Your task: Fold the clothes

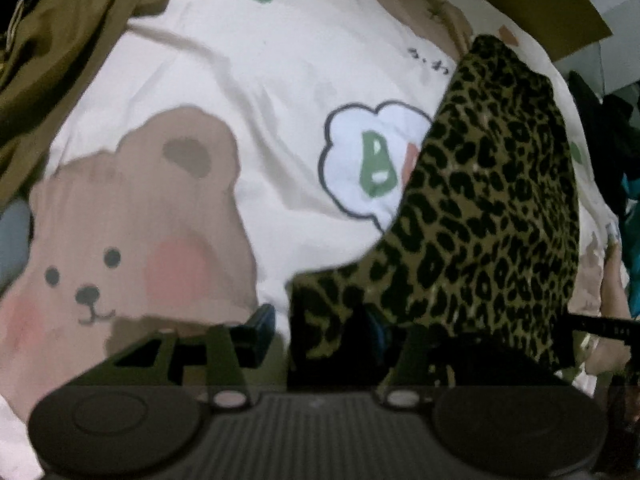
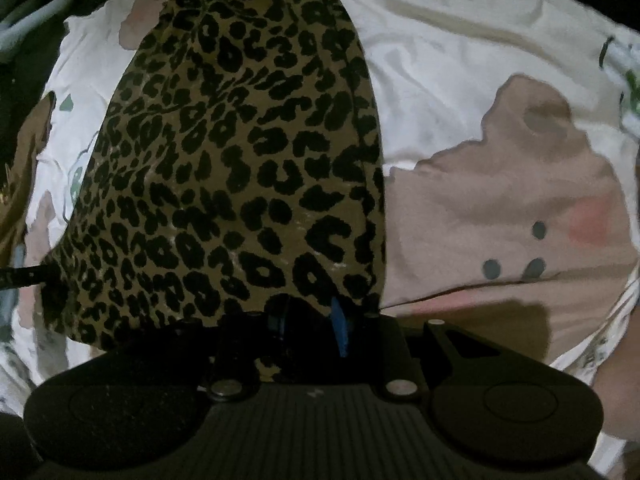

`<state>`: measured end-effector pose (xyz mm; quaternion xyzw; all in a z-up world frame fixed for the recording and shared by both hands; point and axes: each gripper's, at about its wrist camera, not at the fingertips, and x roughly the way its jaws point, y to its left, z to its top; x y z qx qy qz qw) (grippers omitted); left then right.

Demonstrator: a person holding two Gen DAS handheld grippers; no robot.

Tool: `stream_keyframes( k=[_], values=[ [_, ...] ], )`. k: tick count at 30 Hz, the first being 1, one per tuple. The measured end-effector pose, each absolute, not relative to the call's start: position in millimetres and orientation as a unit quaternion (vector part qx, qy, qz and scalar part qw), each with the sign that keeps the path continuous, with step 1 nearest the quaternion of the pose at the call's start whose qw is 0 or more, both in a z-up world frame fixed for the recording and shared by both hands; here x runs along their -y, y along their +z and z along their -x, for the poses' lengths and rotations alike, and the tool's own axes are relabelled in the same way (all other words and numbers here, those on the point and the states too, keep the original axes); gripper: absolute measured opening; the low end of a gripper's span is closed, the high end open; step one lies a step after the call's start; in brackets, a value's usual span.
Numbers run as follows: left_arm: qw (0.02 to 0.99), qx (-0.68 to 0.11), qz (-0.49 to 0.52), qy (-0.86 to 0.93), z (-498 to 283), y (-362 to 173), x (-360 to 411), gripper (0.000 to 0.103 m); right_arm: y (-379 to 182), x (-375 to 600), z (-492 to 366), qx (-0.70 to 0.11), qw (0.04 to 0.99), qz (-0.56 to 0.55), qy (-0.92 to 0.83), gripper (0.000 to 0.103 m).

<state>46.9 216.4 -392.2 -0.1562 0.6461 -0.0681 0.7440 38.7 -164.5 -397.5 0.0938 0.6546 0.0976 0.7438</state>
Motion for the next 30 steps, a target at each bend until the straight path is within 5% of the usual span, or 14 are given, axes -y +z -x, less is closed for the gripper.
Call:
stream_keyframes(
  k=[25, 27, 29, 30],
  values=[
    [0.744, -0.628, 0.215, -0.08, -31, -370, -244, 0.051, -413, 211, -18, -0.62, 0.749, -0.218, 0.085, 0.046],
    [0.743, -0.63, 0.211, -0.076, -30, -371, -243, 0.051, -415, 211, -19, -0.625, 0.741, -0.226, 0.095, 0.036],
    [0.742, -0.632, 0.209, -0.073, -29, -371, -243, 0.051, -415, 211, -20, -0.629, 0.734, -0.232, 0.107, 0.011],
    [0.743, -0.632, 0.207, -0.073, -29, -371, -243, 0.051, -413, 212, -20, -0.627, 0.734, -0.237, 0.11, 0.009]
  ],
)
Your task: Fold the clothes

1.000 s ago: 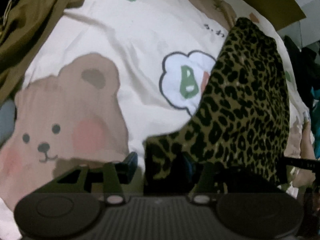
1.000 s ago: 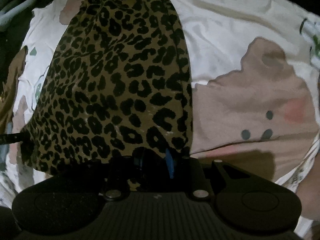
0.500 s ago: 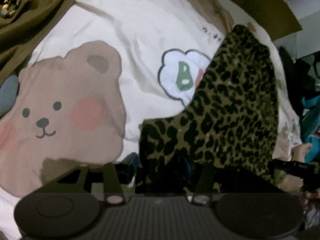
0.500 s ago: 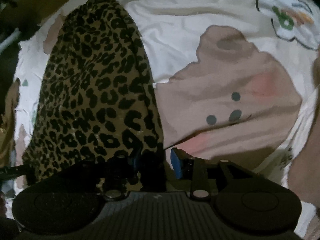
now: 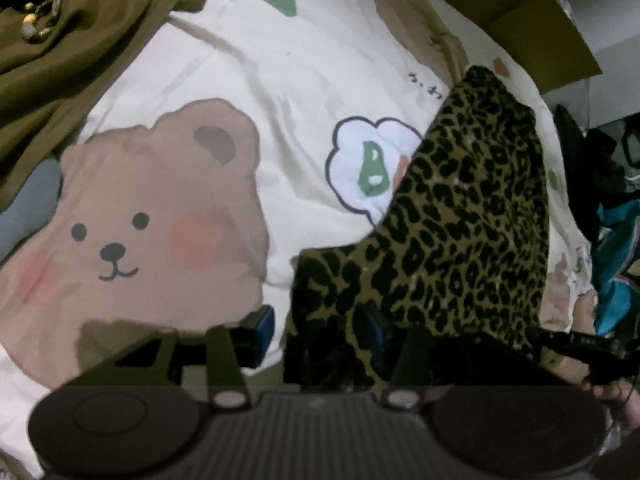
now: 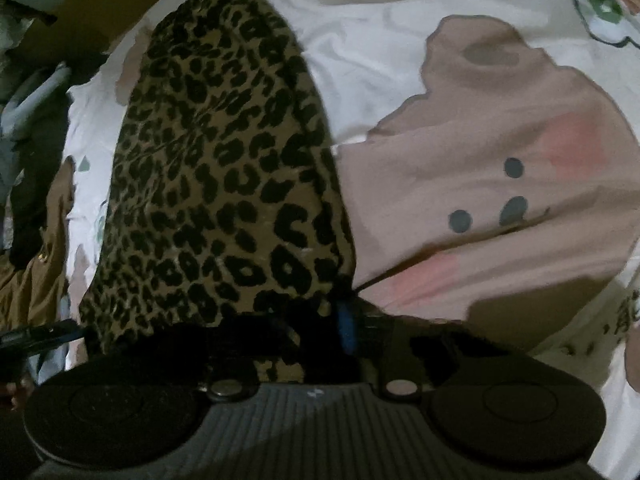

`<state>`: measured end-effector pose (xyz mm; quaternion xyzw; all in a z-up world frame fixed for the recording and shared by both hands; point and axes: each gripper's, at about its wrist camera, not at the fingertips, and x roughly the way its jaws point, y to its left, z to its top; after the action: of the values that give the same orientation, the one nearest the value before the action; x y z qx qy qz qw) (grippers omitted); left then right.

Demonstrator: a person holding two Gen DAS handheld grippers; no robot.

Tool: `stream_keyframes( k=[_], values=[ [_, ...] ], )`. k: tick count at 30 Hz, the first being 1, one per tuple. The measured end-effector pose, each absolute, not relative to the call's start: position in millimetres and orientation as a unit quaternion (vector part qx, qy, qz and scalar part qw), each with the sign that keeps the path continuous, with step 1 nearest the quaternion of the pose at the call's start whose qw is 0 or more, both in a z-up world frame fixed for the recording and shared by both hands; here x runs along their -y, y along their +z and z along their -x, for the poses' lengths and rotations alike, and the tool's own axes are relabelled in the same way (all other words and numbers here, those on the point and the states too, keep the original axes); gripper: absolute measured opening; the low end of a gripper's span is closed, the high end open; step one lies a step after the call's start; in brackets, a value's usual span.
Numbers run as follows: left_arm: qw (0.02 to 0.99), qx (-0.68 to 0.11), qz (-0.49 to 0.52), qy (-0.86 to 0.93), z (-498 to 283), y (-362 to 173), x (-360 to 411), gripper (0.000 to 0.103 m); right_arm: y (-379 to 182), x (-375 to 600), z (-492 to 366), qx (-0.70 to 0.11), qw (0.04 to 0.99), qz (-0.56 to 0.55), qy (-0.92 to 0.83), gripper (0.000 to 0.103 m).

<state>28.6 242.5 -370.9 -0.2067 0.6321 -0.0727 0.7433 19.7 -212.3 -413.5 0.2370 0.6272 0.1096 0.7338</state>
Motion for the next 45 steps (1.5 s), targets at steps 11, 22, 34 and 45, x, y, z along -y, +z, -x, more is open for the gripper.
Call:
stream_keyframes(
  k=[11, 22, 34, 45],
  values=[
    [0.744, -0.635, 0.192, -0.077, -29, -368, -234, 0.051, -406, 224, -23, -0.616, 0.74, -0.254, 0.088, 0.03],
    [0.737, -0.645, 0.185, -0.085, -28, -371, -230, 0.051, -427, 228, -15, -0.627, 0.713, -0.292, 0.113, 0.045],
    [0.733, -0.64, 0.211, -0.091, -25, -375, -236, 0.051, -427, 213, -15, -0.649, 0.703, -0.258, 0.132, 0.01],
    [0.736, -0.618, 0.252, -0.116, -24, -375, -251, 0.055, -414, 210, -18, -0.664, 0.699, -0.233, 0.122, 0.004]
  ],
)
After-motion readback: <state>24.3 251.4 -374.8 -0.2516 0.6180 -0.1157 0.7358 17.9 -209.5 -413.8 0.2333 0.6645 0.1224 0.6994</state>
